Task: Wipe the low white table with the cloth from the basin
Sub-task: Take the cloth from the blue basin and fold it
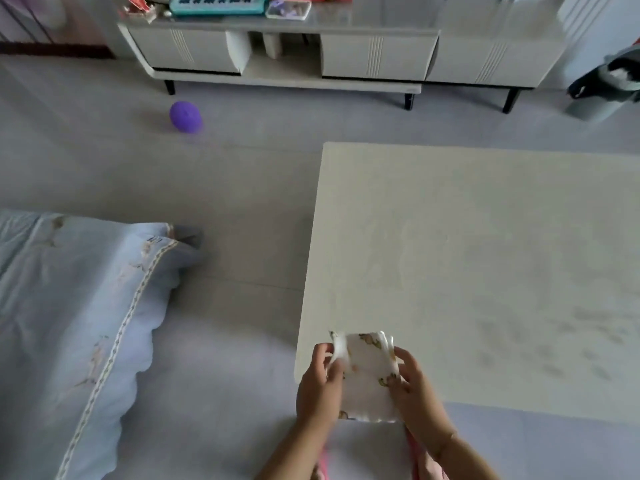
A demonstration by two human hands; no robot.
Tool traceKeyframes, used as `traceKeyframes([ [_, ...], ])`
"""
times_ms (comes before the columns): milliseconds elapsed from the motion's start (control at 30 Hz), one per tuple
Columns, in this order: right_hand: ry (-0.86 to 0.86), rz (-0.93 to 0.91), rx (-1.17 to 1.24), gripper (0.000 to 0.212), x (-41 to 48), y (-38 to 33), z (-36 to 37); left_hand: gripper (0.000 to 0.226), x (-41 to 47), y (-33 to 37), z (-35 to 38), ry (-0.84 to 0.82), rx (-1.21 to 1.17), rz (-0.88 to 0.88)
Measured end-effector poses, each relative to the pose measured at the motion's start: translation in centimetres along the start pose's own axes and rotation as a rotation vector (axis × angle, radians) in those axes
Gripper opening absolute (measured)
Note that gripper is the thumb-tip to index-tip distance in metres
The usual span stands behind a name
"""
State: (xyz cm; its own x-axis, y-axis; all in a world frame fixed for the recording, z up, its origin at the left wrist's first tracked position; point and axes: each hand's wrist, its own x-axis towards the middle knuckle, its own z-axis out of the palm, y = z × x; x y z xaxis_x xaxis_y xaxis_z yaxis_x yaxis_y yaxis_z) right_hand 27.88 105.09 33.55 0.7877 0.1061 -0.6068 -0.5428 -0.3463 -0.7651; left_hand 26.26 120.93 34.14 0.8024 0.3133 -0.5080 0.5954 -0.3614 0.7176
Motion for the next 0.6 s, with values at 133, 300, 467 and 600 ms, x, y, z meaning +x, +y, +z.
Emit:
traceKeyframes([
  [133, 0.054, 0.008, -0.065, 0.045, 2.5, 1.6, 2.9, 0.019, 3.3, -3.5, 0.4, -0.022, 0.048, 0.012],
  [300, 0.082, -0.01, -0.107, 0.05, 6.4, 3.6, 5.1, 0.025, 7.3, -7.3, 2.3, 0.022, 0.132, 0.06],
  [467, 0.285, -0.068, -0.271, 0.053, 9.7, 7.2, 6.9, 0.029, 9.9, -10.5, 4.6, 0.117, 0.264, 0.169],
  [600, 0.393, 0.036, -0.566, 0.07, 10.4, 10.3, 8.2, 0.033, 10.8, -12.4, 5.7, 0.139, 0.361, 0.245],
])
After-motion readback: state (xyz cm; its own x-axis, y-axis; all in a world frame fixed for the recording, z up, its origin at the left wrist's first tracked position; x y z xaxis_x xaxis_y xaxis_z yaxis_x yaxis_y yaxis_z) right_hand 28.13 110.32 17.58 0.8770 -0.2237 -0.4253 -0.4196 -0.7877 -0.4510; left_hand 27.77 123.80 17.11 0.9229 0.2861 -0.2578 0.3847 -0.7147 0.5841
